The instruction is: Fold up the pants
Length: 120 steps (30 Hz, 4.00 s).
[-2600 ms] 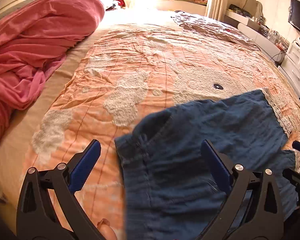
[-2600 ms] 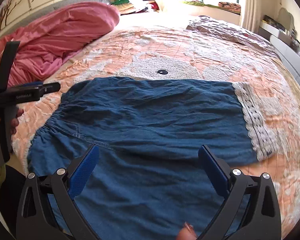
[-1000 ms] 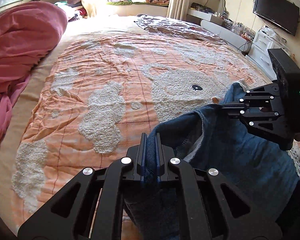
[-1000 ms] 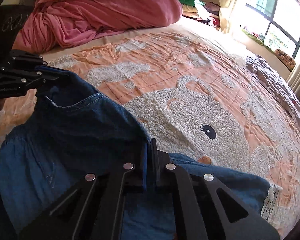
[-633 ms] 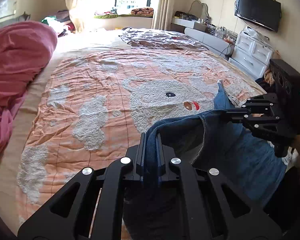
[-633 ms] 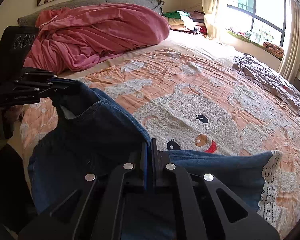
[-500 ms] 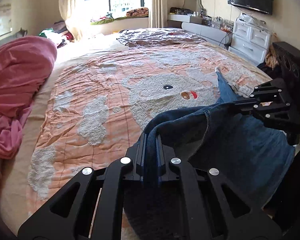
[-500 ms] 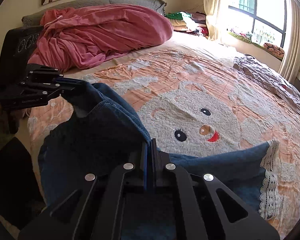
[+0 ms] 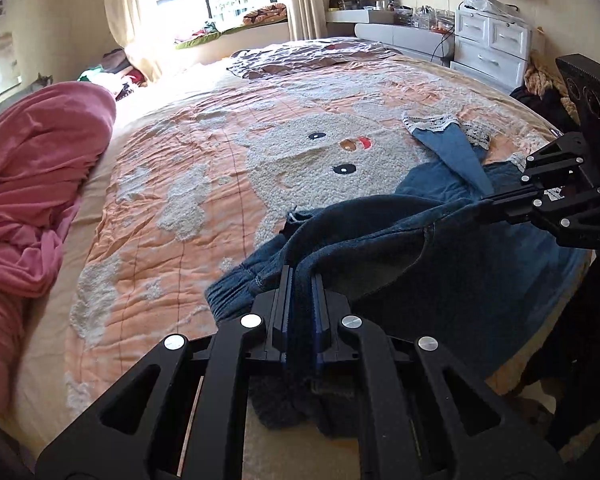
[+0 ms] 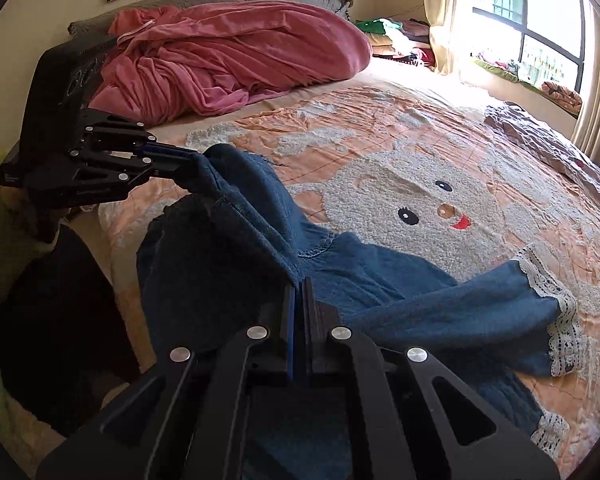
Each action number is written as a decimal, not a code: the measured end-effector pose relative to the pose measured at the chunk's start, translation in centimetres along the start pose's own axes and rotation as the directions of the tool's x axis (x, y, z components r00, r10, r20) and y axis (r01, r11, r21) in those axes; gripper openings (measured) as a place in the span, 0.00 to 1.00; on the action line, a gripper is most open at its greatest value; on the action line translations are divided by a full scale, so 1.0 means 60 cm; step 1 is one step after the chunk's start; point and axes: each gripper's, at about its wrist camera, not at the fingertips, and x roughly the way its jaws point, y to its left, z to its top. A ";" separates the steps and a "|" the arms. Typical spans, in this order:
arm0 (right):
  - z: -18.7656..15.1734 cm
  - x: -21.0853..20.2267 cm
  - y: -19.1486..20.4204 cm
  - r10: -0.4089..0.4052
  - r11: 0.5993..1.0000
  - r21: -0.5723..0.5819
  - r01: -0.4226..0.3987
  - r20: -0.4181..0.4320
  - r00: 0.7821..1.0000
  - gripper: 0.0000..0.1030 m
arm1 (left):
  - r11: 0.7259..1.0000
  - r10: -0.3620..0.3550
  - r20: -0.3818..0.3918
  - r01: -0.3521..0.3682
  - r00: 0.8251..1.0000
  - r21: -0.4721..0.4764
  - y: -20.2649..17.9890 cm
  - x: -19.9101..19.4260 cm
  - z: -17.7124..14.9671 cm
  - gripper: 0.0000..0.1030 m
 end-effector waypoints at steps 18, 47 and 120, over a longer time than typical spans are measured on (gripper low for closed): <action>-0.058 0.000 0.071 0.084 0.996 0.007 -0.084 -0.084 0.993 0.03 | 0.997 0.024 -0.123 -0.033 0.992 -0.070 -0.036 -0.031 -0.089 0.05; -0.072 0.002 0.081 0.235 0.971 0.080 -0.226 -0.132 0.963 0.28 | 0.963 -0.105 -0.063 0.086 0.992 -0.257 -0.039 -0.017 -0.030 0.19; 0.024 0.095 -0.305 -0.259 0.827 0.450 0.337 -0.226 0.939 0.68 | 0.892 -0.439 -0.159 0.408 0.884 -0.195 -0.269 0.145 0.048 0.36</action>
